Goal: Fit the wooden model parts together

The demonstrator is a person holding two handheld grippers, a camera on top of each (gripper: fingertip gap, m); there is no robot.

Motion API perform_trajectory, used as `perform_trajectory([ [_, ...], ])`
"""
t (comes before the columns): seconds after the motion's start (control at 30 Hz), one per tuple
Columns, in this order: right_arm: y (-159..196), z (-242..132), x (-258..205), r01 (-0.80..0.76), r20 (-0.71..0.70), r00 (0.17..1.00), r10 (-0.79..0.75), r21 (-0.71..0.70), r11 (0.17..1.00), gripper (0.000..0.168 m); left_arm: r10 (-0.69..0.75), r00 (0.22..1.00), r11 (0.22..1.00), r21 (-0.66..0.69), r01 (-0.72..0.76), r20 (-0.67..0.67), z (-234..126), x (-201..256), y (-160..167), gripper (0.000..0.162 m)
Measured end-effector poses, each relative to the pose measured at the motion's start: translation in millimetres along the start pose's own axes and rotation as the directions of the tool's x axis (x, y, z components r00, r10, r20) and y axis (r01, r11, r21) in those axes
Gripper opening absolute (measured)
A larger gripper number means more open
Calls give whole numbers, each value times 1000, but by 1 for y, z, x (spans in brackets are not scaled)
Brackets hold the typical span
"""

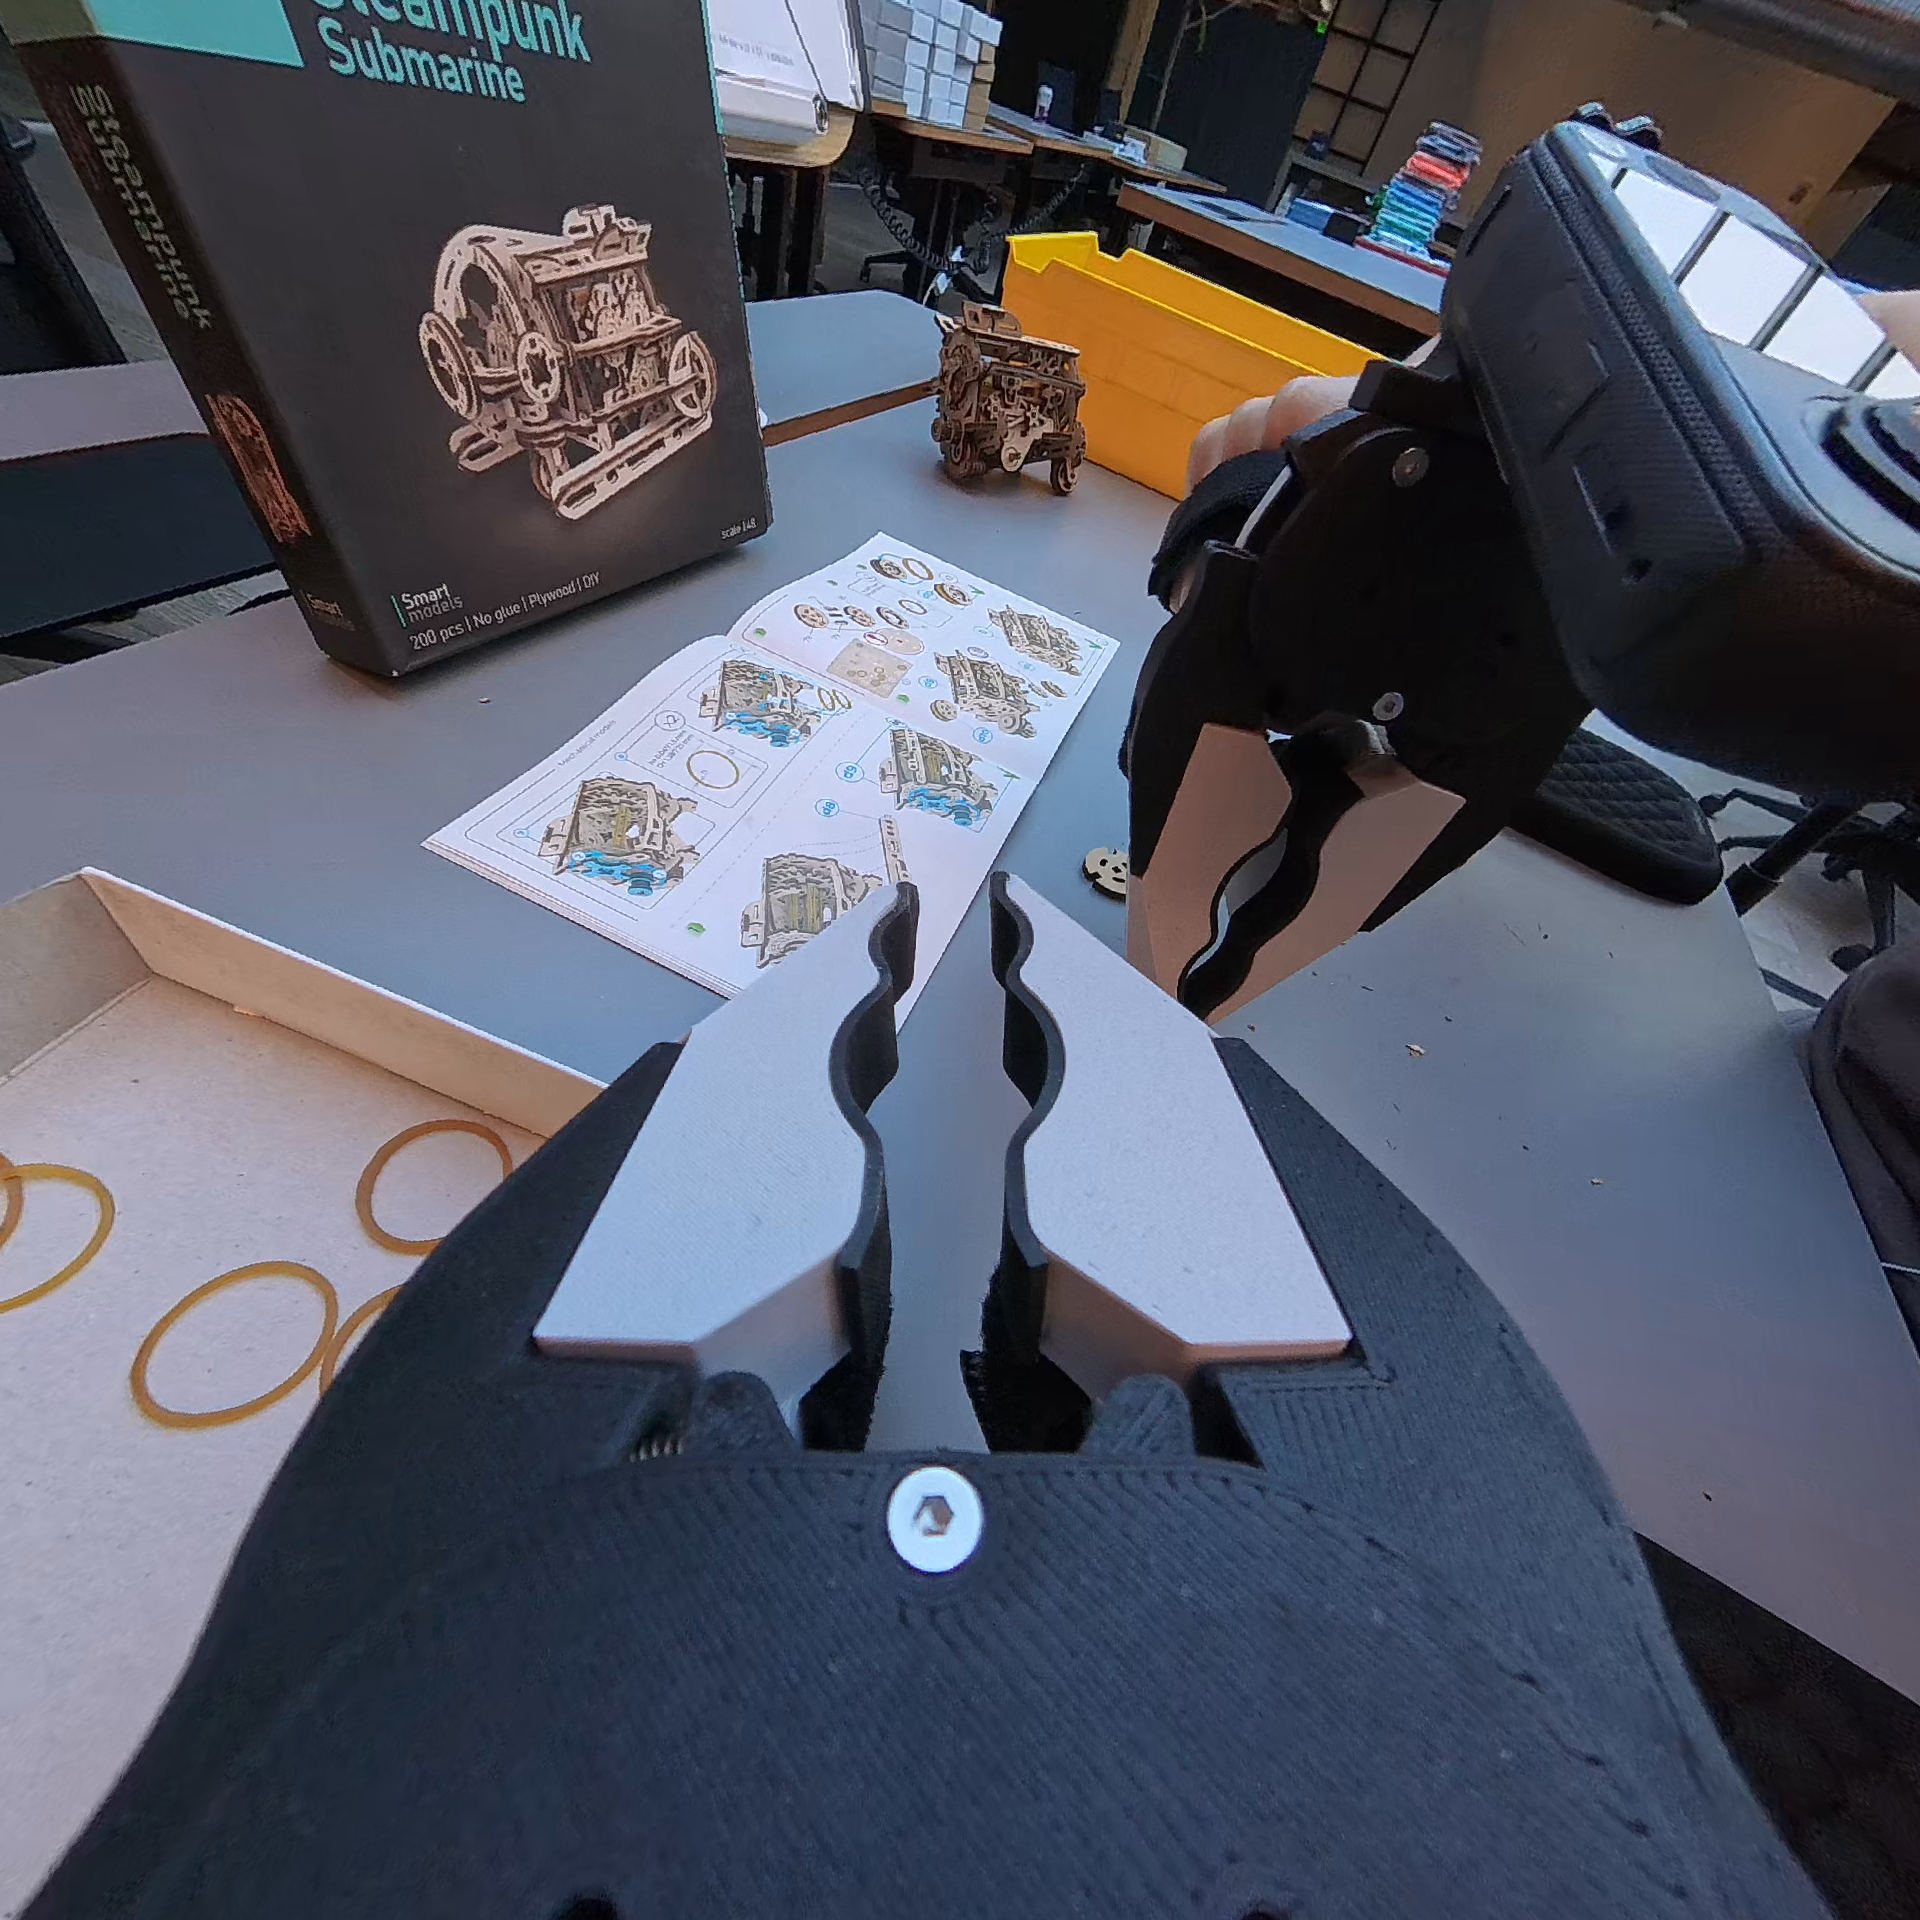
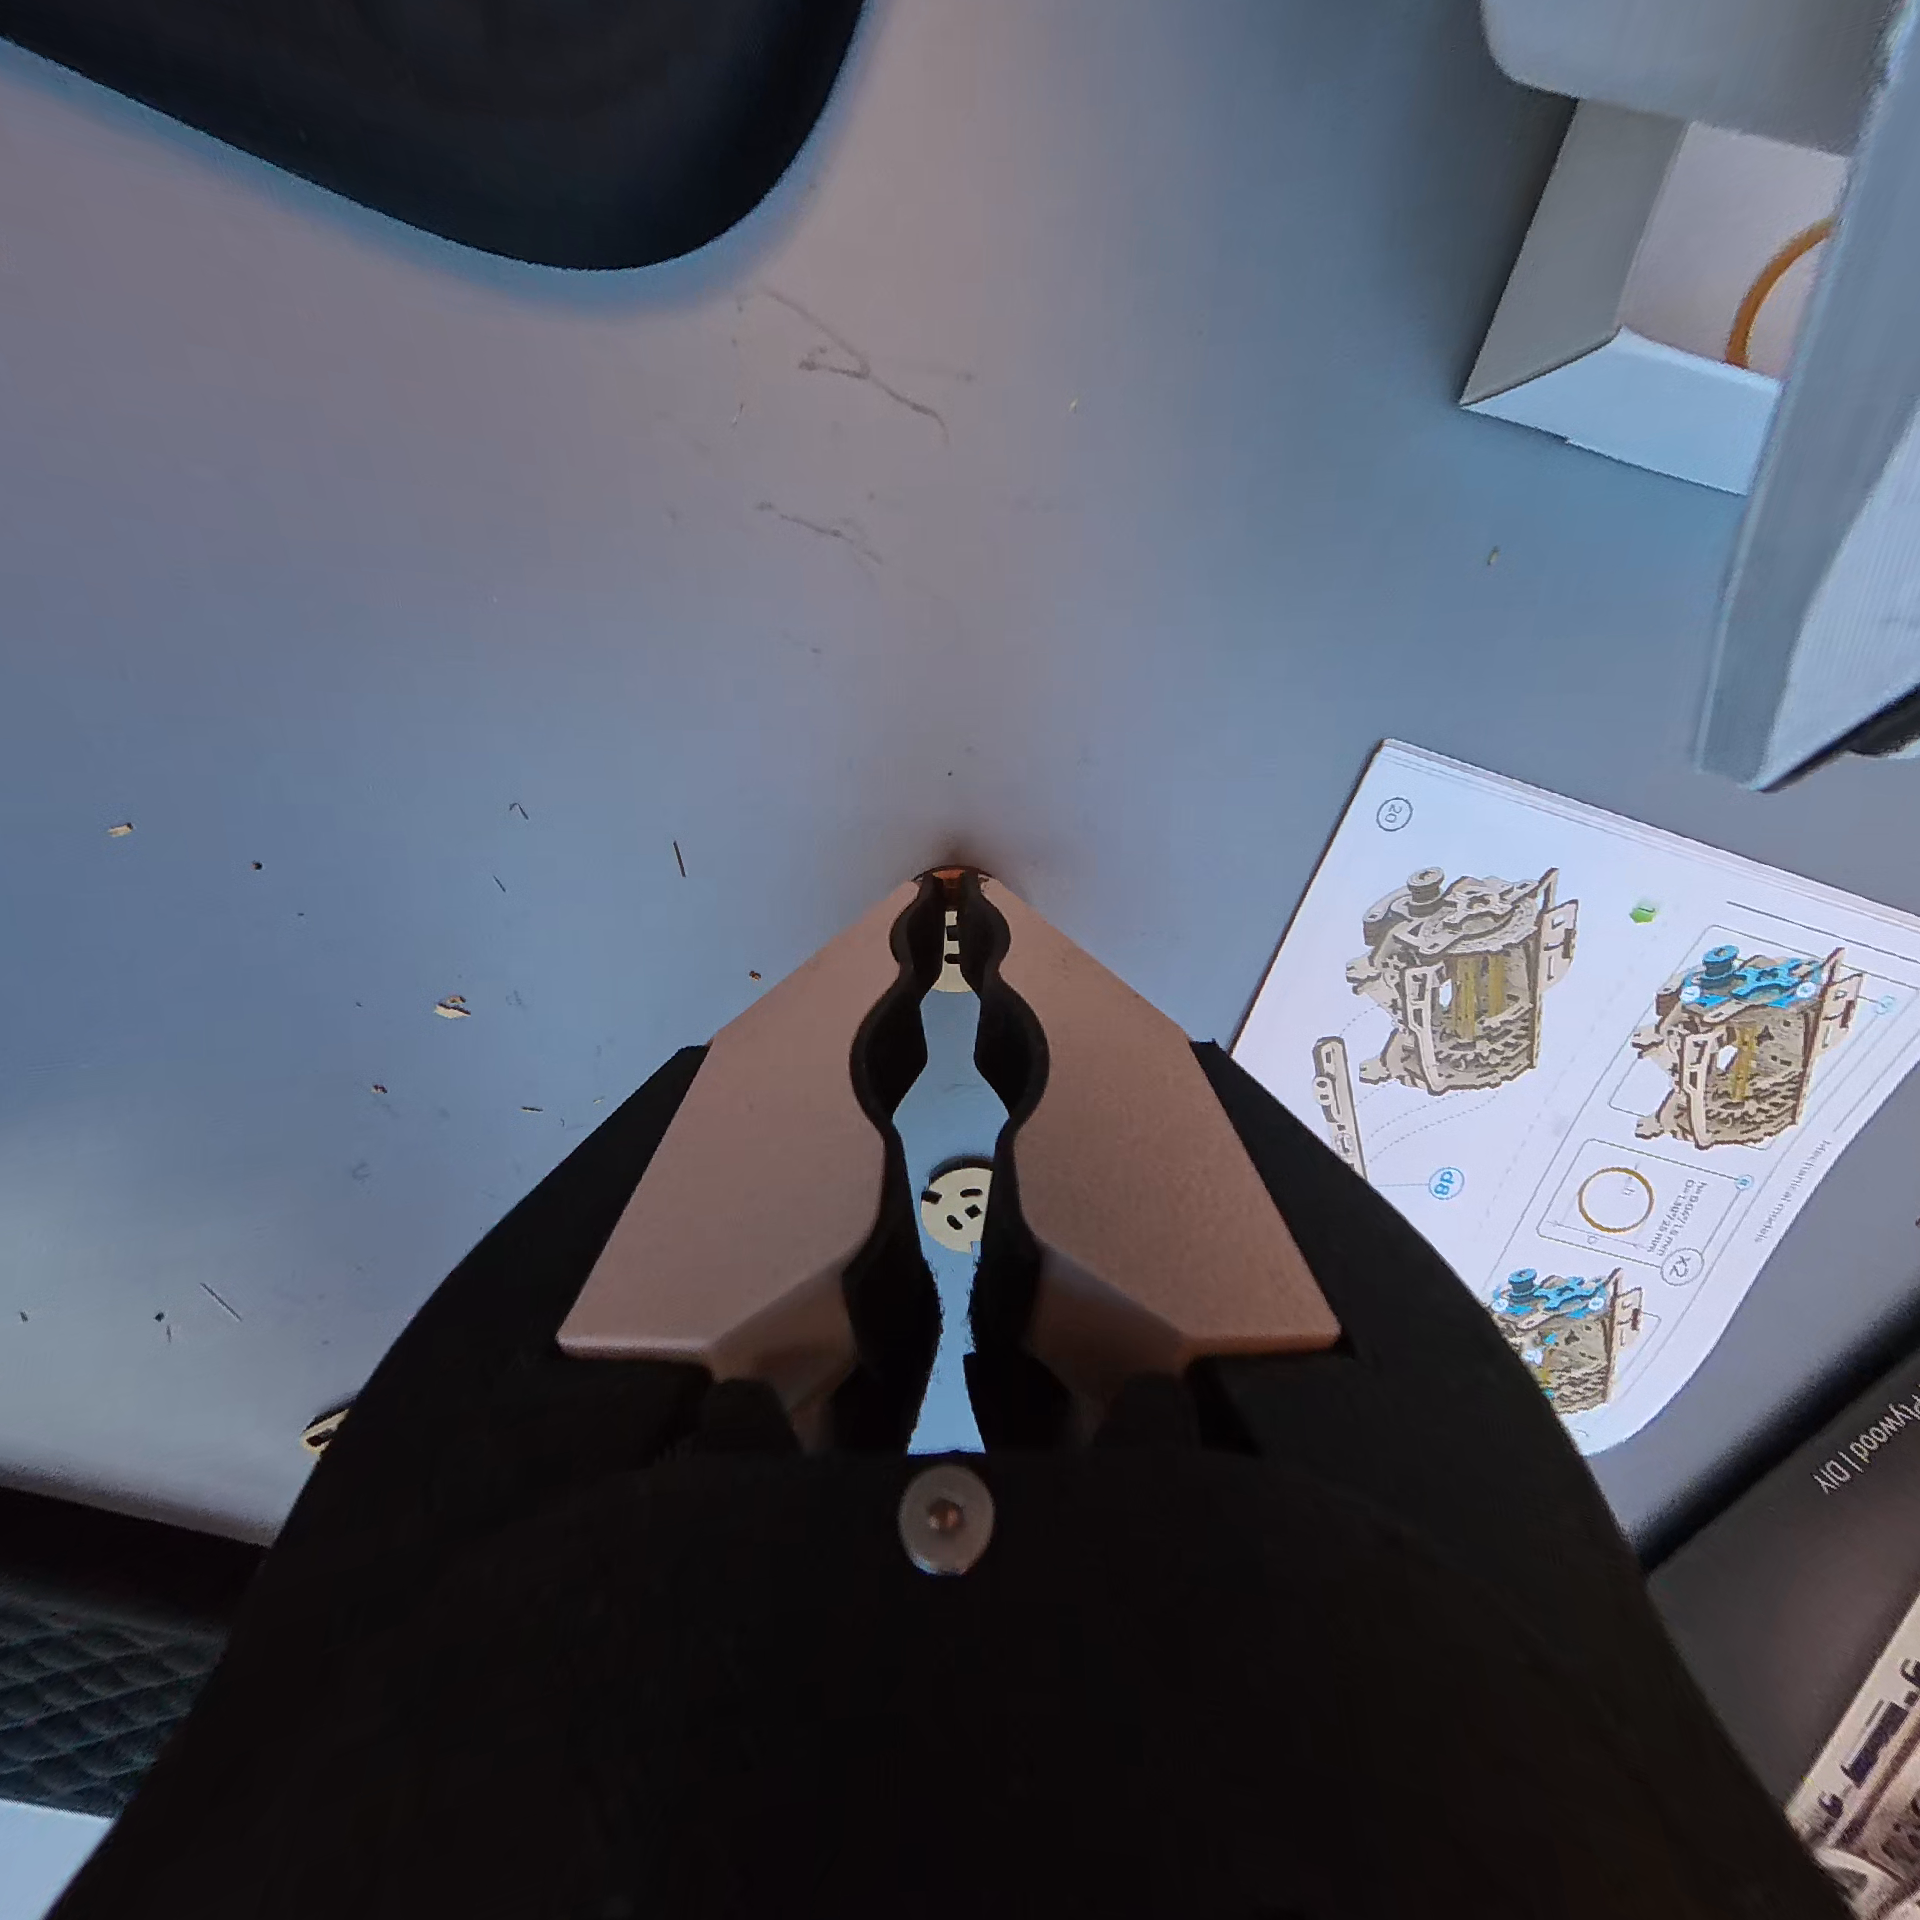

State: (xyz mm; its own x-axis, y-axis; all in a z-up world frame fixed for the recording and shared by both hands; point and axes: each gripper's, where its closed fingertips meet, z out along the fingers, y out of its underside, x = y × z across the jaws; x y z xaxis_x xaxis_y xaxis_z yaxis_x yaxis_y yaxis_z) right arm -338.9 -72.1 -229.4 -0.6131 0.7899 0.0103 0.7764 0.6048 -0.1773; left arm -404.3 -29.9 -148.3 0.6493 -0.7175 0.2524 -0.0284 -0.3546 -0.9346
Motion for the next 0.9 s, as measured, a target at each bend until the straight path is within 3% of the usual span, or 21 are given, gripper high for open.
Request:
perform_trajectory([
  [0.03, 0, 0, 0, 2, -3, 1000, -2, -10, 1000, 1, -1, 1000, 1000, 0, 1, 0, 0, 0, 0, 12],
  [0.37, -1, 1, 0, 0, -22, 1000, 0, 13, 1000, 3, 2, 1000, 1000, 2, -2, -3, 0, 1, -1, 12],
  [0.43, -3, -1, 1, -18, -33, 999, 19, 49, 999, 23, -1, 1000, 1000, 0, 1, -5, 0, 1, 0, 13],
  [0.6, -5, -18, 2, -28, -33, 999, 34, 177, 984, 14, 3, 1000, 1000, -2, -3, -4, 0, 1, 0, 13],
  [0.9, -6, -9, 2, -44, -32, 998, 60, 367, 929, 7, -1, 1000, 1000, -7, 1, -3, 0, 0, 1, 13],
])
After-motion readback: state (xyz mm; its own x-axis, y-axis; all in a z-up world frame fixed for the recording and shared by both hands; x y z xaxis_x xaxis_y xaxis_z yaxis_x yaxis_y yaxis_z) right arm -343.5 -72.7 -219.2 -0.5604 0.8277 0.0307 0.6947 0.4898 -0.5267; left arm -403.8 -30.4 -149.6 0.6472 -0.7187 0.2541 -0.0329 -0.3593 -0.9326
